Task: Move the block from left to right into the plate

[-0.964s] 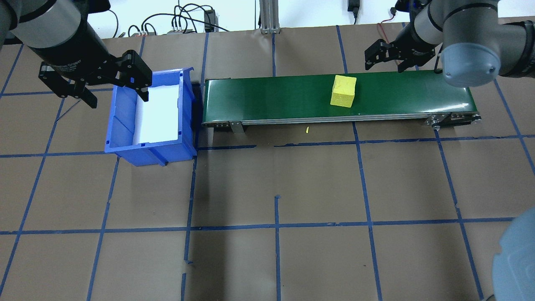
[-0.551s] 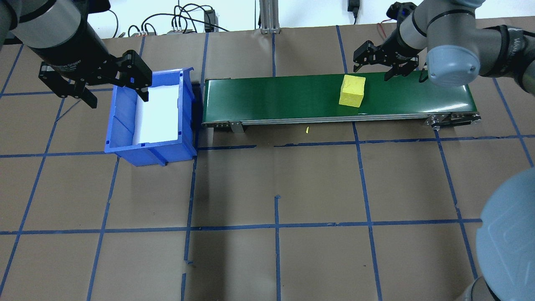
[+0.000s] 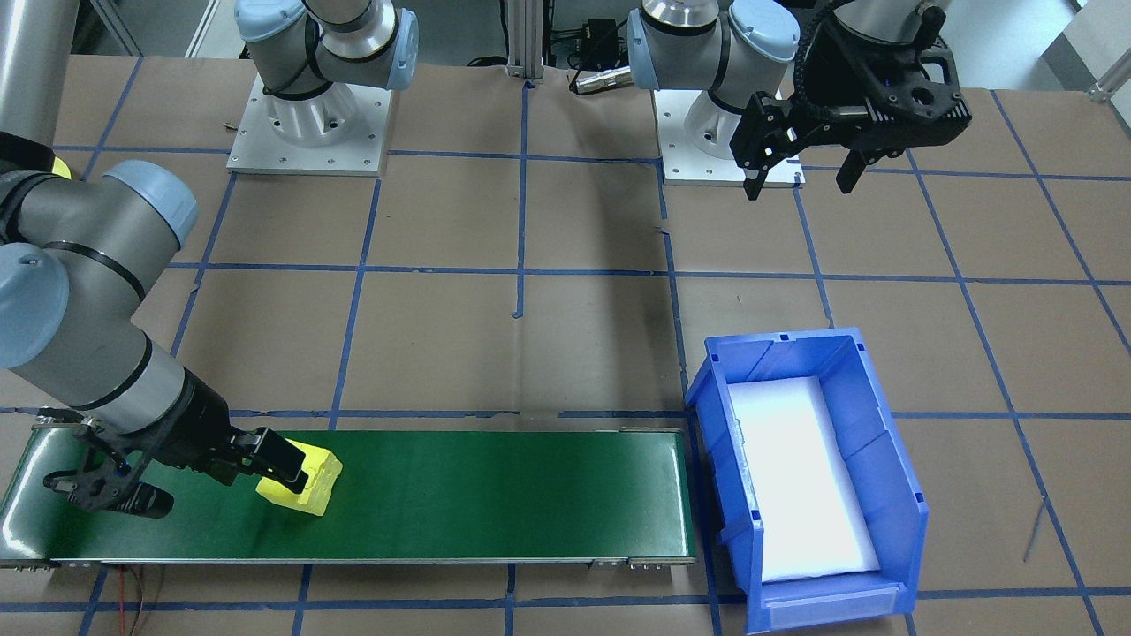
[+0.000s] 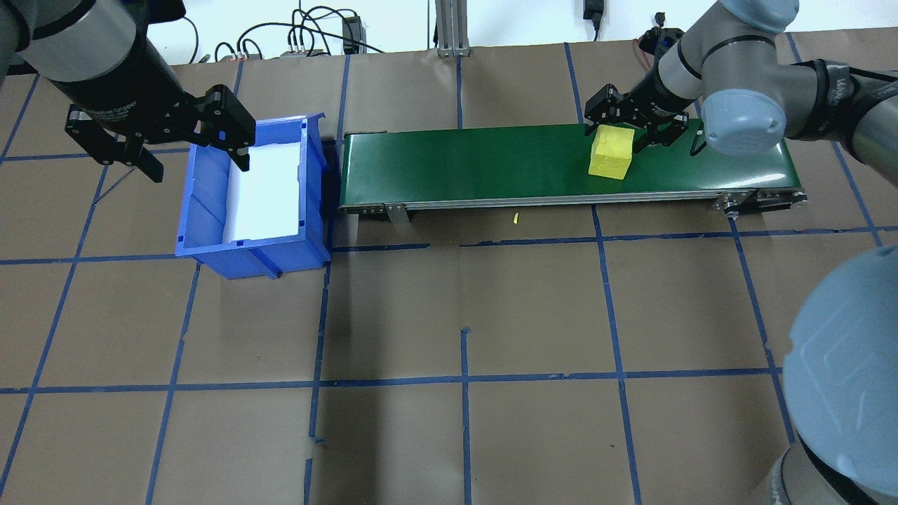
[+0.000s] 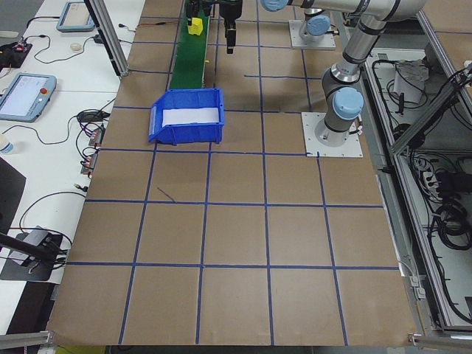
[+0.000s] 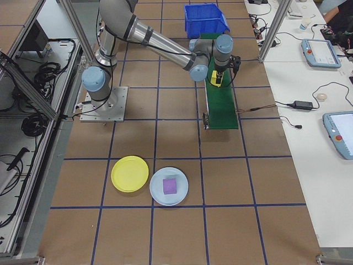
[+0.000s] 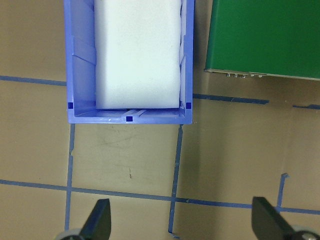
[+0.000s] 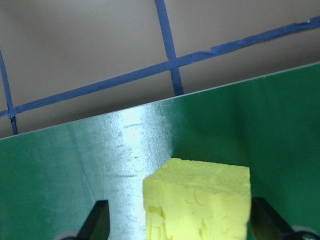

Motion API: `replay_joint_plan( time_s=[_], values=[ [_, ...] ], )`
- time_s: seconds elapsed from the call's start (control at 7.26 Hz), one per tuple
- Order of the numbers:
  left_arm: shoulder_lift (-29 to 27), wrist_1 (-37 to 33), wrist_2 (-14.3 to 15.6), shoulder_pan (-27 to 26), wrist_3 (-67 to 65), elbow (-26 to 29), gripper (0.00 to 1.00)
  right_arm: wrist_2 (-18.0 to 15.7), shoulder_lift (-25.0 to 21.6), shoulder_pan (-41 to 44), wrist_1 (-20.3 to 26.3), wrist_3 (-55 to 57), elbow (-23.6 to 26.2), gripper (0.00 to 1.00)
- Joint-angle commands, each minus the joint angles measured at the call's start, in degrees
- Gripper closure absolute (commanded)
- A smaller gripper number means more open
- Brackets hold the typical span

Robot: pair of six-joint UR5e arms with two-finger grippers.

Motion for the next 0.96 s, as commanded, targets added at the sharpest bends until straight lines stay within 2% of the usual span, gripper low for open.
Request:
replay_joint_plan(
  time_s=[0.0, 0.14, 0.28, 0.41, 0.55, 0.83],
  values=[
    [0.0, 0.0, 0.0, 0.0, 0.0, 0.0, 0.0, -3.8, 0.2, -0.2, -0.5, -7.5, 1.6, 0.53],
    [0.1, 0.0, 0.0, -0.1, 0.0, -0.1, 0.0, -10.0, -1.0, -0.2, -0.5, -13.3, 1.2, 0.67],
    [0.1, 0.0, 0.0, -0.1, 0.0, -0.1, 0.0, -17.9, -2.2, -0.3, -0.5, -23.9, 1.2, 0.68],
    [0.1, 0.0, 0.0, -0.1, 0.0, -0.1, 0.0, -24.1, -2.8, -1.5, -1.0, -35.4, 1.5, 0.67],
    [0.1, 0.0, 0.0, -0.1, 0.0, -0.1, 0.0, -28.6, -4.0, -6.3, -1.6, -45.1, 1.9, 0.67],
    [0.1, 0.0, 0.0, -0.1, 0.0, -0.1, 0.0, -28.3, -8.4, -22.7, -0.5, -66.6, 3.1, 0.66]
  ],
)
